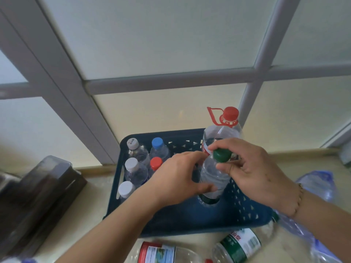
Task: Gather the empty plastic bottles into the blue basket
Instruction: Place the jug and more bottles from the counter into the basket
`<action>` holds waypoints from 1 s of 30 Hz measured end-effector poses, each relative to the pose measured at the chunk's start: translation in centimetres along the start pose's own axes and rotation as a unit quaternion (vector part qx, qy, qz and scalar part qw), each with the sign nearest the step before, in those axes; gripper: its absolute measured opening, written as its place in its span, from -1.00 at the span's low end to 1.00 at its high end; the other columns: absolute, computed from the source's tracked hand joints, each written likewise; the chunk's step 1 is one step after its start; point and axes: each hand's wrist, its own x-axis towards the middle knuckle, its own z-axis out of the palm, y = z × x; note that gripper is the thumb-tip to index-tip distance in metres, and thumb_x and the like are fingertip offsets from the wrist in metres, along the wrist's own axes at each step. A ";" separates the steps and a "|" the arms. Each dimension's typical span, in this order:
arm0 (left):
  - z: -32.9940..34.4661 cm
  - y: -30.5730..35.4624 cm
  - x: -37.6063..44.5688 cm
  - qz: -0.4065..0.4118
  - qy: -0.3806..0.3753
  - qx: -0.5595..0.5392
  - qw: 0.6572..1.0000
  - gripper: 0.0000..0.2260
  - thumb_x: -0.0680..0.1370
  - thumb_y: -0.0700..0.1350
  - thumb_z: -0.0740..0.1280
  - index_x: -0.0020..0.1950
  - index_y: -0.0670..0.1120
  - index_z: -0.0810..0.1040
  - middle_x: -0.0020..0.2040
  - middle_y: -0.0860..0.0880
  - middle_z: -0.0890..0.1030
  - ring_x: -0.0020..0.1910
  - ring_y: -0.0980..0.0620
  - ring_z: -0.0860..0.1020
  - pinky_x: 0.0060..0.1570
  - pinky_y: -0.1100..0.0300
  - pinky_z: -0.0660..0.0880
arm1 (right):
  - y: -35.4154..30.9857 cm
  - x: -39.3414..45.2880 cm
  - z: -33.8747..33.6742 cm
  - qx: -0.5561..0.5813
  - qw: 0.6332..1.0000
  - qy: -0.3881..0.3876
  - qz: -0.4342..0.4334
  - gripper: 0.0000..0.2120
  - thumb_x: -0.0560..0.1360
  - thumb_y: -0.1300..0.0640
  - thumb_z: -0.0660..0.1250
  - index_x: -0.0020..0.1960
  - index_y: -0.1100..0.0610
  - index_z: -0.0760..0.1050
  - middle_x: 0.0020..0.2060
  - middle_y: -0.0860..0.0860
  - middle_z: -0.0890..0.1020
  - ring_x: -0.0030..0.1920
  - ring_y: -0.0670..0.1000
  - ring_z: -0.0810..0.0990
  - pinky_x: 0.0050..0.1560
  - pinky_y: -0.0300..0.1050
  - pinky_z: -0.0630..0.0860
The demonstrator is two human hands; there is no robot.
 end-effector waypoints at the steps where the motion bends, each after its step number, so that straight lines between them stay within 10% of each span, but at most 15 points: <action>1: -0.3 -0.3 -0.2 0.005 0.006 0.034 0.999 -0.52 0.39 0.21 0.51 0.23 0.06 0.53 0.01 0.17 0.58 -0.03 0.16 0.52 0.04 0.17 0.50 | -0.3 0.2 0.4 -0.009 1.000 -0.004 -0.006 -0.60 0.44 0.31 0.45 0.18 -0.05 0.55 0.07 -0.18 0.61 0.10 -0.12 0.59 0.11 -0.08 0.61; 4: -1.5 -1.8 -0.2 0.060 0.055 0.209 0.974 -0.44 0.36 0.38 0.39 0.18 0.04 0.53 -0.07 0.15 0.61 -0.04 0.05 0.53 0.04 0.06 0.45 | -1.3 1.3 2.1 -0.070 0.996 -0.003 -0.053 -0.61 0.44 0.30 0.45 0.21 0.03 0.53 0.06 -0.12 0.59 0.05 -0.10 0.58 0.13 -0.15 0.57; 12: -2.5 -5.3 1.1 -0.054 0.102 0.251 0.961 -0.48 0.38 0.37 0.07 0.04 0.08 0.58 -0.17 0.11 0.61 -0.07 -0.02 0.46 -0.03 0.04 0.40 | -1.7 6.6 7.7 -0.205 0.978 -0.044 -0.013 -0.60 0.53 0.24 0.34 0.33 0.09 0.37 0.18 0.05 0.48 -0.03 0.06 0.62 -0.02 -0.07 0.61; 23: -3.5 -6.3 -0.3 -0.034 0.142 0.217 0.965 -0.66 0.53 0.15 0.37 0.21 0.01 0.62 -0.01 0.05 0.65 0.00 -0.02 0.48 -0.01 0.05 0.46 | 2.4 9.3 10.9 -0.194 0.979 -0.050 0.045 -0.62 0.52 0.34 0.30 0.30 0.11 0.39 0.20 0.08 0.46 -0.10 -0.03 0.49 -0.16 -0.18 0.39; 30: -5.3 -8.1 -10.4 -0.074 0.114 0.262 0.955 -0.49 0.44 0.43 0.26 0.13 0.07 0.61 -0.05 0.10 0.62 -0.09 0.02 0.51 -0.09 0.09 0.43 | 3.1 9.2 11.4 -0.230 0.969 -0.083 0.029 -0.48 0.49 0.39 0.30 0.41 0.17 0.30 0.30 0.11 0.37 0.19 0.09 0.46 0.07 -0.05 0.53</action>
